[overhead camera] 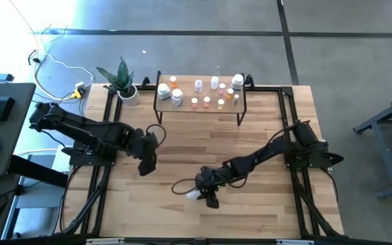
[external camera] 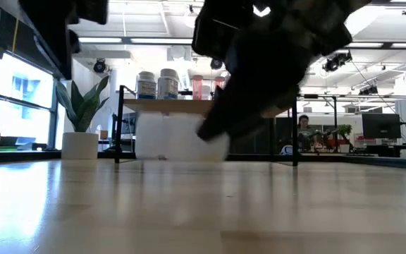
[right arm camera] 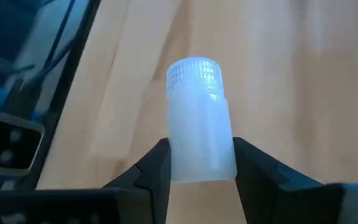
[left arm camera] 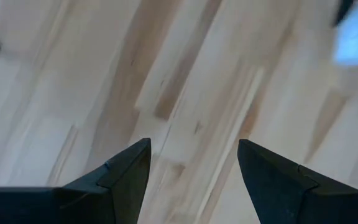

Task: Pick and place medicine bottles onto shelf by color
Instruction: Put the white pill bottle on the shelf

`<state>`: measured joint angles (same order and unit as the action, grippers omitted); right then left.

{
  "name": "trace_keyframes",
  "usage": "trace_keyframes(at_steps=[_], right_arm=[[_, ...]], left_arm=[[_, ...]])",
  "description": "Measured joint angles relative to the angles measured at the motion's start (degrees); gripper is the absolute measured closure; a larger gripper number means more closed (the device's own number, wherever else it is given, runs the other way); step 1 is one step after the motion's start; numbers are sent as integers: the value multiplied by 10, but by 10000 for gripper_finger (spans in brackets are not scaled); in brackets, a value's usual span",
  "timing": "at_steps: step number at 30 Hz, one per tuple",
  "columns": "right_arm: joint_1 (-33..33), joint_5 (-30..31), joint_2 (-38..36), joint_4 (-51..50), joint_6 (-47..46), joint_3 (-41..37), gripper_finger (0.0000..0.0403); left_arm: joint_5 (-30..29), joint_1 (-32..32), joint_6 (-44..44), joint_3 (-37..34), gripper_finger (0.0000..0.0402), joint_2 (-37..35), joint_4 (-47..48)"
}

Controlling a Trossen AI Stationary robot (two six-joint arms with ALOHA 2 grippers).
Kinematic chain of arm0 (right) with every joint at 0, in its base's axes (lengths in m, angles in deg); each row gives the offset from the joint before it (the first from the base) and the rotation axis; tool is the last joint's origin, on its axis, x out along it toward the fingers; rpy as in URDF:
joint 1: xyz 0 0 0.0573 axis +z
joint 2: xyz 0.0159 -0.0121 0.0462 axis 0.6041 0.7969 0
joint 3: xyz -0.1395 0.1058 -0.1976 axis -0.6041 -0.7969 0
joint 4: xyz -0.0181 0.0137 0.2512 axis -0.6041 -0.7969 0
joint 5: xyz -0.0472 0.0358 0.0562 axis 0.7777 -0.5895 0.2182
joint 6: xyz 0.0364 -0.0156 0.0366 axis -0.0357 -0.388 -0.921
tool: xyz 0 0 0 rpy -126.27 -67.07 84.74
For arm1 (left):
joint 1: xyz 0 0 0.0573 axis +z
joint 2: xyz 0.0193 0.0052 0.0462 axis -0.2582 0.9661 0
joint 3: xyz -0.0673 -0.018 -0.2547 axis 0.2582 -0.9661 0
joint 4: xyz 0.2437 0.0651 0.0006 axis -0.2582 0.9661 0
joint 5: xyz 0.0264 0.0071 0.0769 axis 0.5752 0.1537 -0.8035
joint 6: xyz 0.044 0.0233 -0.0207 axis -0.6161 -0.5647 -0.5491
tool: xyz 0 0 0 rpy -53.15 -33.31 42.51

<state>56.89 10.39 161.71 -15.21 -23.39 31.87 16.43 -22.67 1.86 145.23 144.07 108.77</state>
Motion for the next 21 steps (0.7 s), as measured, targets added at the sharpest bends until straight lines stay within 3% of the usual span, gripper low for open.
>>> trace_keyframes(at_steps=[5,12,21], right_arm=[[-17,62,-41,3,-29,0,271],[-24,166,-91,4,-59,0,267],[-32,275,-132,22,-75,0,266]], left_arm=[[53,44,-96,0,170,0,-78],[171,95,-226,0,170,0,-182],[205,122,-283,0,170,0,-272]])
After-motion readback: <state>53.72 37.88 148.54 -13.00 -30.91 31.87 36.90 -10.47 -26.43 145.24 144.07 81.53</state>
